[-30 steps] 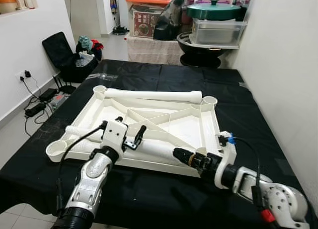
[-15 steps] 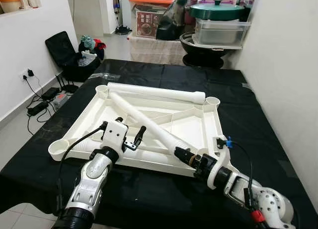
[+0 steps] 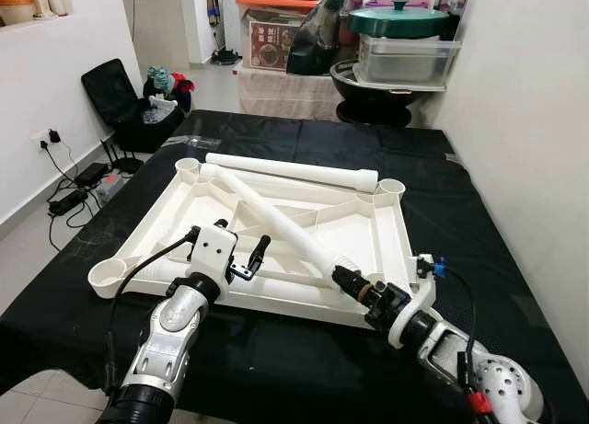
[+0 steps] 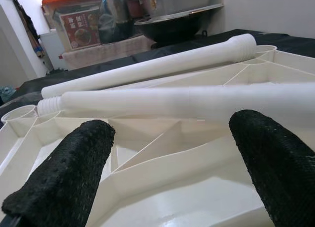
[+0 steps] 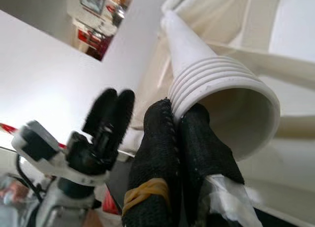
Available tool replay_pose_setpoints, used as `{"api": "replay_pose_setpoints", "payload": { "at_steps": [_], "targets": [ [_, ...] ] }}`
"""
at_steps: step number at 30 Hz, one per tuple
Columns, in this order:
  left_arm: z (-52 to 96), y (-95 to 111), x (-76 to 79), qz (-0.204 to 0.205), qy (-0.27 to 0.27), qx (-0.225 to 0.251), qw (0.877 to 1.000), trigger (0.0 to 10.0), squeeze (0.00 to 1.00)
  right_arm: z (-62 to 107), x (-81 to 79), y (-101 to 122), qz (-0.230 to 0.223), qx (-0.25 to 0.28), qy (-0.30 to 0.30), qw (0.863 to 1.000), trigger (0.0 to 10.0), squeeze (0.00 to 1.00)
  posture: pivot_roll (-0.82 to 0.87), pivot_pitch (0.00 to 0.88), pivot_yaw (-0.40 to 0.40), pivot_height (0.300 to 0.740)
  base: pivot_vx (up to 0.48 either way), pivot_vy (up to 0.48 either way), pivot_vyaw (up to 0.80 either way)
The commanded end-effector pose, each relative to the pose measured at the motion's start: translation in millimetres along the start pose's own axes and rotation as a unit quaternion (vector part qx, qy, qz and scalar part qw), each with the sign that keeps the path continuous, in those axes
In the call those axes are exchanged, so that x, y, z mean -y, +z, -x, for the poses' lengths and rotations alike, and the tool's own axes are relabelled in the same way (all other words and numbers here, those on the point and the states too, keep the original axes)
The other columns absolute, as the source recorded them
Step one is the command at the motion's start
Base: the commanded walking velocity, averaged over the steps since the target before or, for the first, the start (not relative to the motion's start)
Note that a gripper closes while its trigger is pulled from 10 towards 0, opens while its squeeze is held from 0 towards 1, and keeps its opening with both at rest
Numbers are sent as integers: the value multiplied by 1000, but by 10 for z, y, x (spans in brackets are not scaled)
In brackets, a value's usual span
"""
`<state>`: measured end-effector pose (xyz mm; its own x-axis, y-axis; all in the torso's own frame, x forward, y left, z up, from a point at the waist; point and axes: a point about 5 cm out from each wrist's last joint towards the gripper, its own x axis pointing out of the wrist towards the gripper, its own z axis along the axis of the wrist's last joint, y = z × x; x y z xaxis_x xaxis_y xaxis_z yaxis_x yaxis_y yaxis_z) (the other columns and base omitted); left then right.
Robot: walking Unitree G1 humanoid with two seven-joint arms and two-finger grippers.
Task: Building children table
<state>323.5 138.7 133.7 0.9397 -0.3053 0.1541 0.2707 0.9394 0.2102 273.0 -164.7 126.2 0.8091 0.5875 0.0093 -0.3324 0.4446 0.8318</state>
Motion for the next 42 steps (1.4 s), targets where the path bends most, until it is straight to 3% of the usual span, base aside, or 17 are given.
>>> {"api": "replay_pose_setpoints", "payload": {
  "at_steps": [1, 5, 7, 9, 13, 20, 24, 29, 32, 42],
  "targets": [
    [12, -32, 16, -8, -6, -5, 1000, 10000, 0, 47, -81, 73, -4, 29, 40, 999, 0, 0, 24, 0, -74, 740, 0, 0, 0],
    [-6, -25, 23, -8, -10, -5, 1000, 10000, 0, 138, -203, 123, -21, 53, 108, 992, 0, 0, 19, 0, -65, 740, 0, 0, 0],
    [-6, -25, 23, -8, -10, -5, 1000, 10000, 0, 138, -203, 123, -21, 53, 108, 992, 0, 0, 19, 0, -65, 740, 0, 0, 0],
    [-15, -27, 25, -9, -13, -5, 1000, 10000, 0, 206, -288, 149, -31, 67, 162, 984, 0, 0, 19, 0, -58, 740, 0, 0, 0],
    [-25, -29, 27, -10, -16, -6, 1000, 10000, 0, 241, -317, 187, -45, 90, 192, 976, 0, 0, 22, 0, -56, 740, 0, 0, 0],
    [-35, -24, 20, -4, -17, -6, 1000, 10000, 0, 222, -292, 203, -57, 110, 194, 973, 0, 0, 25, 0, -54, 740, 0, 0, 0],
    [-73, 194, -54, 151, -23, 52, 987, 10000, 0, 154, -323, 102, -65, 99, 209, 971, 0, 0, 31, 0, -53, 740, 0, 0, 0],
    [-72, 334, -64, 193, -45, 88, 976, 10000, 0, 143, -319, 79, -68, 95, 211, 971, 0, 0, 36, 0, -55, 740, 0, 0, 0],
    [-79, 519, -90, 286, -78, 130, 946, 10000, 0, 103, -344, 76, -75, 95, 220, 968, 0, 0, 38, 0, -55, 740, 0, 0, 0],
    [-36, 523, -39, 346, -114, 128, 922, 10000, 0, 76, -365, 68, -81, 102, 228, 965, 0, 0, 34, 0, -56, 740, 0, 0, 0]
  ]
}}
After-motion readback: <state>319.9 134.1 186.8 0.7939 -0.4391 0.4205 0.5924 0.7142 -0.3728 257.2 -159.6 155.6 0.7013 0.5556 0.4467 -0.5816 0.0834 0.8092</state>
